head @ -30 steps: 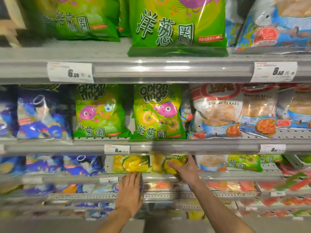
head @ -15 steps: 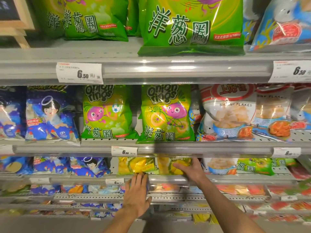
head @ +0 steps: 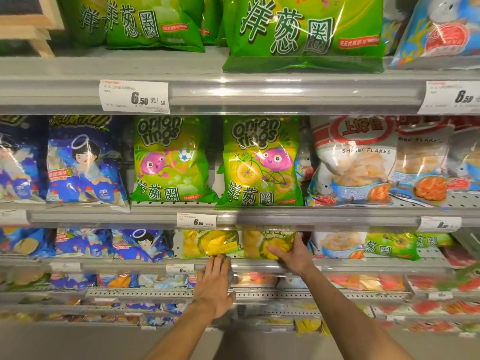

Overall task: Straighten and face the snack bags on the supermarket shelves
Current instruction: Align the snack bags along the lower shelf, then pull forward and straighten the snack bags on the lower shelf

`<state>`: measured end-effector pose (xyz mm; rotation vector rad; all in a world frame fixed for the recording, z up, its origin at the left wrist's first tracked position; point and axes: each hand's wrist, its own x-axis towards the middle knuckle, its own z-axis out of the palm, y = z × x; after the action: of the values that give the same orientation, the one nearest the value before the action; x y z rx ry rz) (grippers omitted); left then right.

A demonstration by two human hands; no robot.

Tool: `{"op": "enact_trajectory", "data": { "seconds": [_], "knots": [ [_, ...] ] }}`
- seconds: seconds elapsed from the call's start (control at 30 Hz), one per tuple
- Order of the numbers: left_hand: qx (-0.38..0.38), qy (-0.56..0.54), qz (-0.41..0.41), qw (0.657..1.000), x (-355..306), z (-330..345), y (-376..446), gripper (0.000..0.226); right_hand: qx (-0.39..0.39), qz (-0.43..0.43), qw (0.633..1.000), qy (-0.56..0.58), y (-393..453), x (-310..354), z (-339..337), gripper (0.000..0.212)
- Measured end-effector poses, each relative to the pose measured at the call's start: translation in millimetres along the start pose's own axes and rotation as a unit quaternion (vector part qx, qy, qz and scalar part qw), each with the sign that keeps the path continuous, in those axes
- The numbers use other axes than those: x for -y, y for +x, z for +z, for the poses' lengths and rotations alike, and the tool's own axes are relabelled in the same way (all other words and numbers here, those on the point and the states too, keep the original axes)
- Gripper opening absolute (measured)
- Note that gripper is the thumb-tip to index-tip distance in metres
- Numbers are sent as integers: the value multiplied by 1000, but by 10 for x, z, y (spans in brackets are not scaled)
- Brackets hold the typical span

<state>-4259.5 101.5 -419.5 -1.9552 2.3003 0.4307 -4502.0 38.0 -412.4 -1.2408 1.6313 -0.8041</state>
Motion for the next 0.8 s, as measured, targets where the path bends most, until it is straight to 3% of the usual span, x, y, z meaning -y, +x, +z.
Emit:
{"op": "enact_trajectory", "data": {
  "seconds": [0.4,0.6,0.8],
  "knots": [
    [23,-32,11,999,36,-43,-25,93,-56,-28,987,-151,-362,37,-46,70],
    [19,-75,19,997,59,-86,-36,87,-73,-27,986,-146,-529,11,-86,51],
    [-16,-216,-29,976,-21,-90,-186,75,-95,-17,988,-121,-756,6,-137,43]
  ]
}}
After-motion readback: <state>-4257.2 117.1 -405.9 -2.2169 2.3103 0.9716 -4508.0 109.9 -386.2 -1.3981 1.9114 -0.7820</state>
